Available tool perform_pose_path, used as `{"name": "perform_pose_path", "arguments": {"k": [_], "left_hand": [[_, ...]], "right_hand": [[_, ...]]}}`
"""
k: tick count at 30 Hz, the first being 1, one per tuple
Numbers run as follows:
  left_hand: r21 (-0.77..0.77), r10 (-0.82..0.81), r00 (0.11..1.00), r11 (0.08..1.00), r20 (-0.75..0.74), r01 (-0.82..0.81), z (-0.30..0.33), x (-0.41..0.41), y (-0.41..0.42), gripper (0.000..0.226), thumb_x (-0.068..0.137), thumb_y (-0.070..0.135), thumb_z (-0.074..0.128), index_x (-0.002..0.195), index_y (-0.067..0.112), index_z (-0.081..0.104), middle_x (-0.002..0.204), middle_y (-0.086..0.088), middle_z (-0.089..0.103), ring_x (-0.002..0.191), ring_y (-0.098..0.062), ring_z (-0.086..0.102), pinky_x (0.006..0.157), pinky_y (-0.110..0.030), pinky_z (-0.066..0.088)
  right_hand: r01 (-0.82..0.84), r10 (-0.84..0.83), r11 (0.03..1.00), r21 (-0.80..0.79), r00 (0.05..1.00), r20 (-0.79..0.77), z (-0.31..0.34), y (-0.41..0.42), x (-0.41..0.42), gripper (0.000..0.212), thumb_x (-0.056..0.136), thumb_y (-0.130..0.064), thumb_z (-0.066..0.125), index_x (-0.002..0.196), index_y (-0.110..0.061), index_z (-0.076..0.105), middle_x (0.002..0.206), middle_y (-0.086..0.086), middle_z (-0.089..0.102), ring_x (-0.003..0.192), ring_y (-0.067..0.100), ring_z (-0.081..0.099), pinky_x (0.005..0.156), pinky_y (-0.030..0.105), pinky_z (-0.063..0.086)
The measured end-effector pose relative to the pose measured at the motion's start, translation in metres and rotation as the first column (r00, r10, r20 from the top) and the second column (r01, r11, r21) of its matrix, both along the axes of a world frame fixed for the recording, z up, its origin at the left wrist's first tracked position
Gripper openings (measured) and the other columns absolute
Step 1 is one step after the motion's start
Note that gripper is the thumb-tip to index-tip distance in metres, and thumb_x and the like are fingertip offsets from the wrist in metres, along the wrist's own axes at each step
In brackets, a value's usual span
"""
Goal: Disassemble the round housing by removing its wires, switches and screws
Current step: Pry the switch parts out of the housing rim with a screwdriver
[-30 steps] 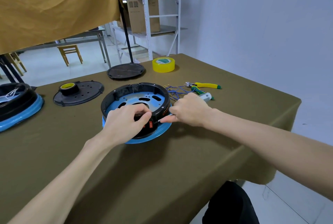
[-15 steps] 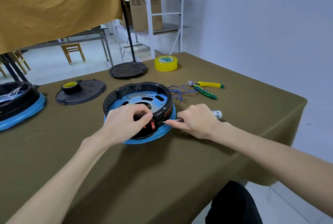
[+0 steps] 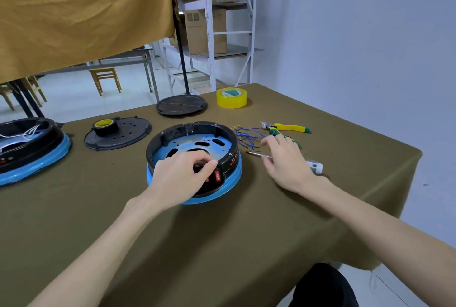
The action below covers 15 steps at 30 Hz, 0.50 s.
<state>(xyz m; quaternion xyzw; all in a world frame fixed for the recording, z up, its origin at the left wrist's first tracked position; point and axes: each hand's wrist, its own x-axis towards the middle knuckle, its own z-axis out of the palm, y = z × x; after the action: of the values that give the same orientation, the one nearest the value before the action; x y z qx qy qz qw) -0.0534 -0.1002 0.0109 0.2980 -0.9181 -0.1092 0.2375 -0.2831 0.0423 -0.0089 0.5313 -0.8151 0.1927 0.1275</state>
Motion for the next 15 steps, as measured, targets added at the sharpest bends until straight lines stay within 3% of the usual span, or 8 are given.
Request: {"name": "perform_pose_path", "arguments": {"k": [2, 5, 9, 12, 15], "left_hand": [[-0.046, 0.04, 0.999, 0.998, -0.002, -0.04, -0.002, -0.004, 0.004, 0.028, 0.1, 0.059, 0.041, 0.093, 0.047, 0.065, 0.073, 0.027, 0.065, 0.071, 0.008, 0.058, 0.054, -0.021, 0.033], [-0.138, 0.077, 0.997, 0.987, -0.019, -0.079, -0.006, -0.007, 0.009, 0.029, 0.101, 0.058, 0.038, 0.087, 0.046, 0.059, 0.069, 0.021, 0.06, 0.065, 0.002, 0.054, 0.052, -0.021, 0.029], [-0.187, 0.03, 1.0, 0.982, -0.001, -0.03, -0.006, -0.004, 0.008, 0.04, 0.103, 0.052, 0.025, 0.081, 0.035, 0.055, 0.066, 0.011, 0.057, 0.059, -0.005, 0.052, 0.047, -0.025, 0.032], [-0.167, -0.043, 0.999, 0.985, 0.009, 0.044, -0.006, 0.003, 0.005, 0.038, 0.106, 0.041, 0.03, 0.101, 0.036, 0.067, 0.081, 0.014, 0.068, 0.071, -0.007, 0.062, 0.055, -0.031, 0.049], [-0.151, -0.078, 0.997, 0.986, -0.013, 0.076, -0.006, 0.005, 0.006, 0.029, 0.106, 0.033, 0.041, 0.116, 0.038, 0.068, 0.095, 0.019, 0.071, 0.081, -0.006, 0.064, 0.06, -0.029, 0.052]], "right_hand": [[-0.107, 0.126, 0.985, -0.139, 0.982, 0.141, 0.011, -0.003, 0.026, 0.017, 0.098, -0.041, 0.058, 0.105, -0.025, 0.06, 0.095, -0.007, 0.062, 0.09, 0.016, 0.057, 0.079, 0.037, 0.045], [-0.25, 0.26, 0.965, -0.074, 0.942, 0.212, 0.022, -0.003, 0.067, 0.037, 0.089, -0.067, 0.05, 0.082, -0.032, 0.058, 0.065, -0.015, 0.059, 0.062, 0.004, 0.054, 0.056, 0.027, 0.04], [-0.301, 0.304, 0.953, -0.043, 0.947, 0.109, 0.029, -0.006, 0.087, 0.03, 0.091, -0.058, 0.061, 0.086, -0.029, 0.06, 0.073, -0.01, 0.065, 0.07, 0.01, 0.059, 0.063, 0.034, 0.051], [-0.286, 0.294, 0.953, -0.096, 0.952, 0.085, 0.029, -0.013, 0.086, 0.028, 0.092, -0.051, 0.064, 0.085, -0.025, 0.055, 0.074, -0.01, 0.059, 0.07, 0.014, 0.057, 0.06, 0.035, 0.046], [-0.231, 0.233, 0.97, -0.077, 0.972, 0.023, 0.024, -0.019, 0.084, 0.032, 0.093, -0.053, 0.058, 0.083, -0.025, 0.046, 0.073, -0.009, 0.052, 0.068, 0.016, 0.054, 0.055, 0.03, 0.035]]}}
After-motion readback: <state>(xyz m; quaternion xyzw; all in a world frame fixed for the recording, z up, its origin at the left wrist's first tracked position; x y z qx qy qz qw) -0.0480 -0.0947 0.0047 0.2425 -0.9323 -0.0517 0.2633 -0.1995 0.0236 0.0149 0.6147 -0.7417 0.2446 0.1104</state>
